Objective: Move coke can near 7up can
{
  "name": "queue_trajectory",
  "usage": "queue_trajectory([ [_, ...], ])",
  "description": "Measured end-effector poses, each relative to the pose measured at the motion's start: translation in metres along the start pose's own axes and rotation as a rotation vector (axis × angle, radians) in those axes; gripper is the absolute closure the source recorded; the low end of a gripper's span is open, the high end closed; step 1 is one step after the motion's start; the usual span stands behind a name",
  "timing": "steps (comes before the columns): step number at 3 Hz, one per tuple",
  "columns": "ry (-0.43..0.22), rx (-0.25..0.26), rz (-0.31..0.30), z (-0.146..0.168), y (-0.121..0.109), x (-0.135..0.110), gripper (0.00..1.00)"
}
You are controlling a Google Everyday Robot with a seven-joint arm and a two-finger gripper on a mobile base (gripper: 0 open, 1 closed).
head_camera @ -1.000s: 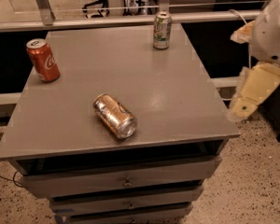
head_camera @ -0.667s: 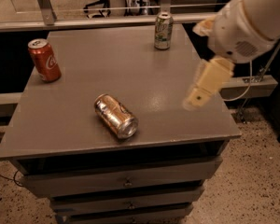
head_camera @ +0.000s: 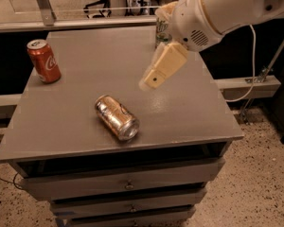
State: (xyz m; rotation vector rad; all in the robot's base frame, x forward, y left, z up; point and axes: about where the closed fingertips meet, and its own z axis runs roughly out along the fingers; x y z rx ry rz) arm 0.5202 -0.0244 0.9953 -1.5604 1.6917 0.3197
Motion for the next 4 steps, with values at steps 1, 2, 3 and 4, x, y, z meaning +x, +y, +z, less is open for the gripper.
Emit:
queue_trajectory([
  [1,0.001,-0.002,-0.001,0.000,0.001,0.000,0.00],
  [2,-0.050,0.010,0.009,0.008,0.002,-0.007,0.00],
  [3,-0.188,-0.014,0.043,0.057,0.002,-0.021,0.00],
  [4,-0.376,-0.013,0.089,0.116,-0.025,-0.049,0.00],
])
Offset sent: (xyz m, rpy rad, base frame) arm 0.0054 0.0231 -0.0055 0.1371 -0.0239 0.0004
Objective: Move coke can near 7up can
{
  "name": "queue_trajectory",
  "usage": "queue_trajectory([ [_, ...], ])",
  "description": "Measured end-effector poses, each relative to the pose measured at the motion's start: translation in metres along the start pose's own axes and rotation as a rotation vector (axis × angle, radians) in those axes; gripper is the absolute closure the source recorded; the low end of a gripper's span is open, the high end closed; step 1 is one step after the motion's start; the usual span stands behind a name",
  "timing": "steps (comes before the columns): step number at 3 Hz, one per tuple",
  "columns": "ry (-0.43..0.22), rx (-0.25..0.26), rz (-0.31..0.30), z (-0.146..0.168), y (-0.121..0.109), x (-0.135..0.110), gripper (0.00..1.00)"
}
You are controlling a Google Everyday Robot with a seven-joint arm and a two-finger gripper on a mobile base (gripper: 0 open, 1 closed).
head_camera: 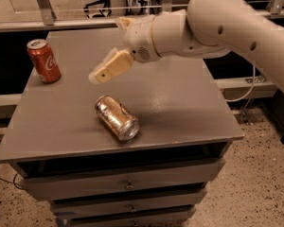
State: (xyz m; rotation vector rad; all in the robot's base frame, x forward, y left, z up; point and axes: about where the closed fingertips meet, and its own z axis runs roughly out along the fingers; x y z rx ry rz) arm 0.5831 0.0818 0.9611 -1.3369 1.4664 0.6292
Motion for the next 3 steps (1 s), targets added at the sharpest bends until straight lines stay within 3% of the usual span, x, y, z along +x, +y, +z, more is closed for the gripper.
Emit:
queue_trajectory([
  [1,-0.142,-0.021,0.058,0.056,-0.025,-0.003,0.00],
  [2,-0.206,-0.077,0.097,0.106,-0.038,-0.007,0.00],
  [3,-0.175,-0.147,0.094,0.148,-0.034,-0.008,0.00],
])
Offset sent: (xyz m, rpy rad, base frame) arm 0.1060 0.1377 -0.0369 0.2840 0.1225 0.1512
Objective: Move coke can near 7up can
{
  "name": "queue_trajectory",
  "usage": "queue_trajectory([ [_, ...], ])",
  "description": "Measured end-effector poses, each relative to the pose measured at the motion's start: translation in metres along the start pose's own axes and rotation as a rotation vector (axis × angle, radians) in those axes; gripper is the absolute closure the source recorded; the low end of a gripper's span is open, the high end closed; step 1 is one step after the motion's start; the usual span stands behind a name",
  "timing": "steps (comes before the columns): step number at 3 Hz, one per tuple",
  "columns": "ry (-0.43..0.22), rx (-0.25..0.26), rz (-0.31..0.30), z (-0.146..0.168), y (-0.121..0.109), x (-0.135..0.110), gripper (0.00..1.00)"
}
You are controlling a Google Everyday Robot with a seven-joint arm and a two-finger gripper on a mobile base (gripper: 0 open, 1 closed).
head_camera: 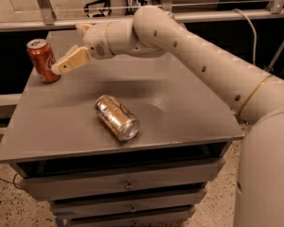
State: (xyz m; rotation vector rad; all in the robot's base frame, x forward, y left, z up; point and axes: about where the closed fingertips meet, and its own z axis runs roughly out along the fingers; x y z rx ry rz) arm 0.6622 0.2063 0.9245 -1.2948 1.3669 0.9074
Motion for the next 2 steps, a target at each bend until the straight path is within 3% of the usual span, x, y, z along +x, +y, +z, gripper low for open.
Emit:
queue_trajectory([
  [2,0.043,-0.099,0.017,0.060,0.009,0.017,0.00],
])
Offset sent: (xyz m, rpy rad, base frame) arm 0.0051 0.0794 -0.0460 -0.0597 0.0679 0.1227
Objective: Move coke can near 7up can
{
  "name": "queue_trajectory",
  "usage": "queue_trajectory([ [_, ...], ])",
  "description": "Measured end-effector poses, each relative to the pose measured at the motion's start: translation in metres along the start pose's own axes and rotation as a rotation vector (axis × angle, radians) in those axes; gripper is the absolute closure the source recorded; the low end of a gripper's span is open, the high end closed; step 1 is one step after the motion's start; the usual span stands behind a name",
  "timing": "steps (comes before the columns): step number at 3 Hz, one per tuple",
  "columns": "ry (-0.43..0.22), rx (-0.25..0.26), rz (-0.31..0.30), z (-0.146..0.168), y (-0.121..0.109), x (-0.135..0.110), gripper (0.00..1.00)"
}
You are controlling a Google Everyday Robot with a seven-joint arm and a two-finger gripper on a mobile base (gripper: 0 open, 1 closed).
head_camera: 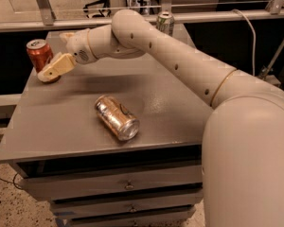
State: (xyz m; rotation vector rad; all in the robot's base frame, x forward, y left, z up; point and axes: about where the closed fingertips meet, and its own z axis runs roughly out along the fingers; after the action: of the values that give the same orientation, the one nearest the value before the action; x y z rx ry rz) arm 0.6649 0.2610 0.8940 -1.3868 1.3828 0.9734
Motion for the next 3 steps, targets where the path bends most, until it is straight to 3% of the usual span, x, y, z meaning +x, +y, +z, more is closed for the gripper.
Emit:
queue_trajectory([
  [1,-0.006,-0.036,0.002,0.023,0.007,-0.001,0.00],
  [2,-0.006,-0.049,0.020,0.031,0.015,0.003,0.18],
  [3,-0.022,-0.066,0.047,0.041,0.029,0.003,0.42],
])
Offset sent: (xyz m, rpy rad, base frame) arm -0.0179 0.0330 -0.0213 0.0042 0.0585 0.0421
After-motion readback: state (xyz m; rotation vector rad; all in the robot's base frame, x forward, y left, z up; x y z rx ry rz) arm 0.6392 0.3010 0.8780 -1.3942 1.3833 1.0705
